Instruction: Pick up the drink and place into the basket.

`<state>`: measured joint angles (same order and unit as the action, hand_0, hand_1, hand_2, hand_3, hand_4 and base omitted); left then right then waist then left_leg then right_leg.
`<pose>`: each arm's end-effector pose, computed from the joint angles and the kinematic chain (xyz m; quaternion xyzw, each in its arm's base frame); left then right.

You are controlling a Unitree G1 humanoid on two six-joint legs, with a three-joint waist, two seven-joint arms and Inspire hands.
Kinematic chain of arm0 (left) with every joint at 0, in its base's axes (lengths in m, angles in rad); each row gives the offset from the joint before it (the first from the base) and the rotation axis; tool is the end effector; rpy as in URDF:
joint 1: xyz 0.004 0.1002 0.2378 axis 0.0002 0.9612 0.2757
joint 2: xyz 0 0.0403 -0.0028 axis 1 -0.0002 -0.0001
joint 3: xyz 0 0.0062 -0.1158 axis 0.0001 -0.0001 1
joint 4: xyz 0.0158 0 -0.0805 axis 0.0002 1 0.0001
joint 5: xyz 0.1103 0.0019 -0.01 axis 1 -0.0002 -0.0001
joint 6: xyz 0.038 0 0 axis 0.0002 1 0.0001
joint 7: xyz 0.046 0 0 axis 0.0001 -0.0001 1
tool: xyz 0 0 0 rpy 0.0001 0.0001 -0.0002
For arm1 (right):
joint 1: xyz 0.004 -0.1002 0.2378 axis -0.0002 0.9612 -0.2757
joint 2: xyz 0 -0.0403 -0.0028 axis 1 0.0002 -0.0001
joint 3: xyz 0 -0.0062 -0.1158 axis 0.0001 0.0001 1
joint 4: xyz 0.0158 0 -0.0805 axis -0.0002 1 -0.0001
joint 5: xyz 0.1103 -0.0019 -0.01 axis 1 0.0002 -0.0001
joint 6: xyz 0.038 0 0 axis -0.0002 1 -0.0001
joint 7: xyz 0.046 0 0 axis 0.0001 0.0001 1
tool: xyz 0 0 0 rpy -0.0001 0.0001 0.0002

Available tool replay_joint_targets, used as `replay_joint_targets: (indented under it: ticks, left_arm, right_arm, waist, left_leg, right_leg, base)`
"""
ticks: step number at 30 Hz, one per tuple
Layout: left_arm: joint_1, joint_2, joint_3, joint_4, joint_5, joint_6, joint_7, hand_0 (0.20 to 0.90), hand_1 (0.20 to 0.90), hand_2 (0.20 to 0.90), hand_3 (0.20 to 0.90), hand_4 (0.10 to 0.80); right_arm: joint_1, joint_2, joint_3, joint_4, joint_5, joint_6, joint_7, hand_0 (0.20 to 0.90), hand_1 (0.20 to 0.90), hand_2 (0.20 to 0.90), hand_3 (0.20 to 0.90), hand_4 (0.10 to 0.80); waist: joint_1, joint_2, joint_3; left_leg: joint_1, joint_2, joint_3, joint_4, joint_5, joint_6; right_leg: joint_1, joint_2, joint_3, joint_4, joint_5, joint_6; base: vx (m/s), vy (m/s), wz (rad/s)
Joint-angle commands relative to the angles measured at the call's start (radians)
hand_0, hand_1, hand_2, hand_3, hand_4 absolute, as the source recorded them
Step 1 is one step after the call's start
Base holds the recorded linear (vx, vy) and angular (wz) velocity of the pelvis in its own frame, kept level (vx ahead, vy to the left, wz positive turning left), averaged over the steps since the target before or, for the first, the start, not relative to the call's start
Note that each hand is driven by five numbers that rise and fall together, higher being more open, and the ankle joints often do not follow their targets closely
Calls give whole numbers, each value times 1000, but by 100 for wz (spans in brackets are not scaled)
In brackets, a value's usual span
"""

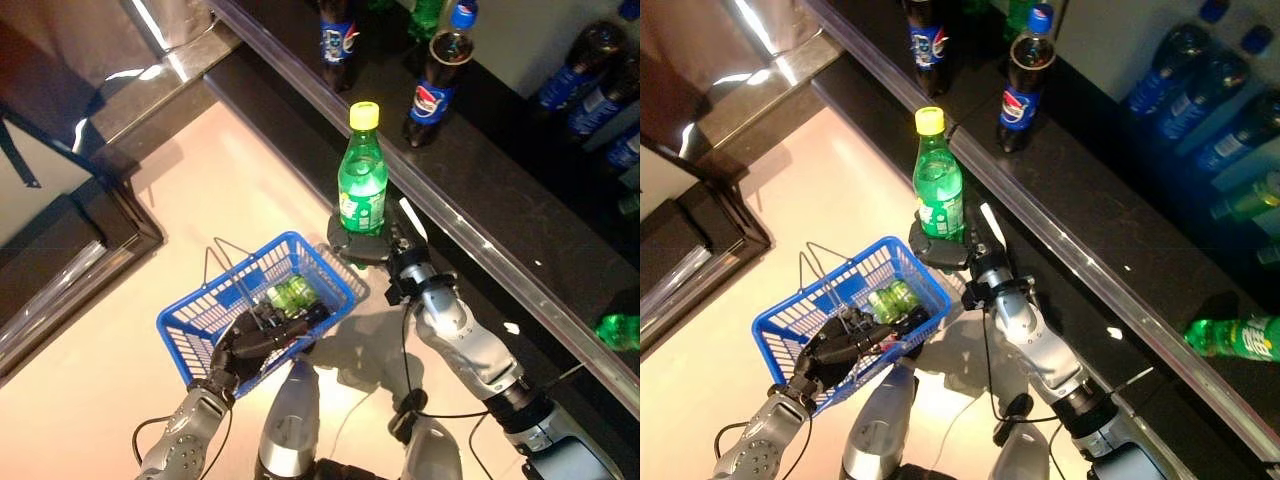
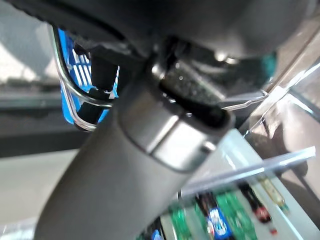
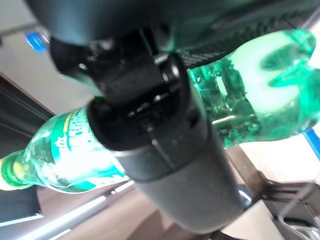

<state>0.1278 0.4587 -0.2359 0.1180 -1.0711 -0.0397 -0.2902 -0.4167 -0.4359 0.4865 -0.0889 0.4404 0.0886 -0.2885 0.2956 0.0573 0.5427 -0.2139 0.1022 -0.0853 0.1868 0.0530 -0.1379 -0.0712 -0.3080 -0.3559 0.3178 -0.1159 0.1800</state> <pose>0.1738 0.2132 -0.0098 -0.3163 0.1132 -0.1398 0.9315 0.2626 -0.1125 0.1118 -0.0375 -0.0946 0.1472 0.9839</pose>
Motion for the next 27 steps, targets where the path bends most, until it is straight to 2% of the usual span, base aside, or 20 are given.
replay_joint_targets:
  ticks: [1,6,14,19,27]
  left_arm:
    - [-112,40,-17,-423,-84,-133,-287,300,300,300,200,100]
    - [-172,60,-54,-466,-73,-95,-340,300,300,300,200,100]
    - [-214,89,-47,-491,-112,-62,-414,300,300,300,200,100]
    - [-242,83,-53,-533,-156,4,-555,300,300,300,200,100]
    - [-298,69,-94,-558,-172,51,-594,300,300,300,200,100]
  right_arm:
    - [-151,41,10,-113,8,-152,-10,300,300,300,200,100]
    - [-190,93,51,-68,10,-145,-36,300,300,300,200,100]
    - [-250,140,89,88,-88,-125,-87,300,300,300,200,100]
    - [-282,180,117,267,-127,-106,-80,300,300,300,200,100]
    - [-332,235,169,400,-144,-74,-59,300,300,300,200,100]
  waist:
    - [6,26,-108]
    - [22,26,-109]
    - [55,32,-102]
    - [77,50,-88]
    - [86,67,-73]
  left_leg:
    - [7,-17,-34,-29,46,32]
    - [11,-26,-45,-58,57,36]
    - [-4,-45,-67,-63,64,41]
    - [-22,-58,-82,-54,63,41]
    - [-28,-76,-92,-47,59,43]
  right_leg:
    - [62,23,-14,14,3,-75]
    - [74,26,-28,-12,15,-67]
    - [73,20,-49,-21,25,-61]
    - [60,7,-69,-10,27,-64]
    - [41,-19,-74,18,26,-61]
  base:
    - [13,-36,26]
    - [12,-36,9]
    - [1,-37,12]
    - [3,-10,10]
    - [17,14,5]
